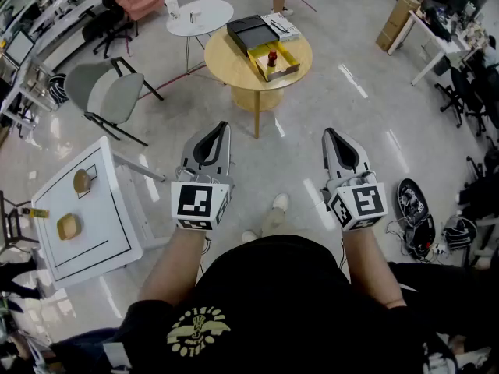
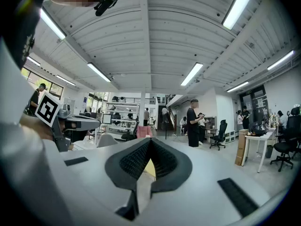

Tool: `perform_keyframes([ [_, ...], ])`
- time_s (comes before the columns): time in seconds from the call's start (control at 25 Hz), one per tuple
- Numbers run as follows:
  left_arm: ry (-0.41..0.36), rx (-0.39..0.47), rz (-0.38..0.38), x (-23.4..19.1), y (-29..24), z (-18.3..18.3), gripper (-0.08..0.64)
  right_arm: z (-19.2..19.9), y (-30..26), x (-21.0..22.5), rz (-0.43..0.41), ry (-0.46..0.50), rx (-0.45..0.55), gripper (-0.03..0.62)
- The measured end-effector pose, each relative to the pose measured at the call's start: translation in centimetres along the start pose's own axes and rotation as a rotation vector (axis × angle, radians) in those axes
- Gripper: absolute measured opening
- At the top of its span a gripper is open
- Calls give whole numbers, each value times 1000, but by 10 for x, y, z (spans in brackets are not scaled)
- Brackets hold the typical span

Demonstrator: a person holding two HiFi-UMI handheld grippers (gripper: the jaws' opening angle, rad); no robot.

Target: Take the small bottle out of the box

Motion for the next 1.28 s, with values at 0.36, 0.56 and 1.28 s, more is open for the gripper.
perform_keyframes([
  [0.36, 4, -2, 0, -2, -27, -5, 17, -4, -16, 18, -2, -23, -11, 14],
  [0.56, 9, -7, 9, -5, -42, -3, 17, -3, -33, 29, -9, -23, -24, 15],
  [1.28, 58, -87, 54, -26, -124, 25, 17, 6, -90, 85, -16, -146, -84, 15],
])
Point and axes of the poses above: the fingertips, and each gripper's own axes: y backward along the fingers, x to its right, z out of its underside, the point moved 2 cm from there along y, backward along the fingers, and after that the axes turned 9 degrees about -x, right-handed, at the moved point
